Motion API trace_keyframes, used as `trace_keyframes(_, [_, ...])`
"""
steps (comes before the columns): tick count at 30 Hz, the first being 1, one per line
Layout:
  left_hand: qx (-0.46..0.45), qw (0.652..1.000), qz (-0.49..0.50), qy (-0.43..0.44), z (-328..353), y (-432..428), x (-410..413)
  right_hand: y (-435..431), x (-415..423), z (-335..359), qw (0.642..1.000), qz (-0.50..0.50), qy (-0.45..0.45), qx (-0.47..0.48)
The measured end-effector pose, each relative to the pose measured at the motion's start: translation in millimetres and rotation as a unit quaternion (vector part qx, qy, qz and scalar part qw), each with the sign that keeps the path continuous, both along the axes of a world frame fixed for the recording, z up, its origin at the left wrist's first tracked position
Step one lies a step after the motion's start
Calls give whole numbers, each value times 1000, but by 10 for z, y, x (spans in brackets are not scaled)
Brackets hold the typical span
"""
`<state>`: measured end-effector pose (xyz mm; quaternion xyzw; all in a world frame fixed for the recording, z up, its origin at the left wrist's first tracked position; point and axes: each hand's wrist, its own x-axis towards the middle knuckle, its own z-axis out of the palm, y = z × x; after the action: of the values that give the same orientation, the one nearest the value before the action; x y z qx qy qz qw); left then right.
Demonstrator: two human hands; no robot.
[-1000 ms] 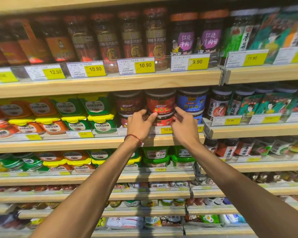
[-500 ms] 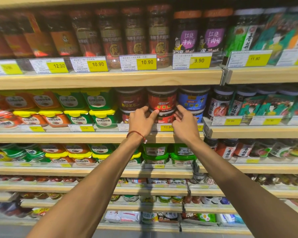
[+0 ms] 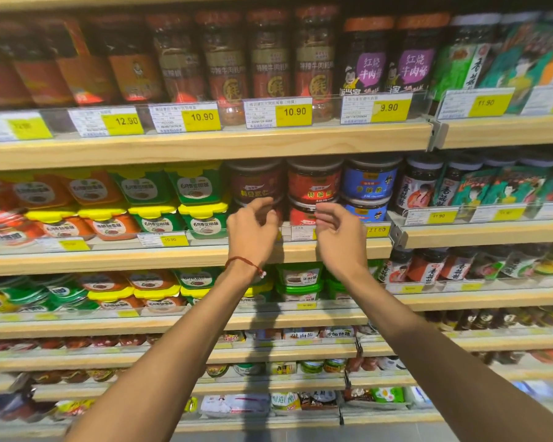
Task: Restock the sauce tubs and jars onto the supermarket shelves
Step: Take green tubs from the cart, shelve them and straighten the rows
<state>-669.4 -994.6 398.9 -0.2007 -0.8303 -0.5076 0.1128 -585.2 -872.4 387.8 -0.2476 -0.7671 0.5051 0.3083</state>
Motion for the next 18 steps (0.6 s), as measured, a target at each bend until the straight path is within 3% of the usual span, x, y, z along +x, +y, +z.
trace_keyframes(5, [-9,999,40,-9,13,-328,-119,-269,-139,75,998,58,-17,1])
trace_keyframes(10, [-77,995,-28,-52,37,-392,-271,-457,-369,154,993,98,-71,-3])
trace_keyframes(18, [-176,980,-52,-81,170,-356,-364,-486,-651,273,984,57,-154,66])
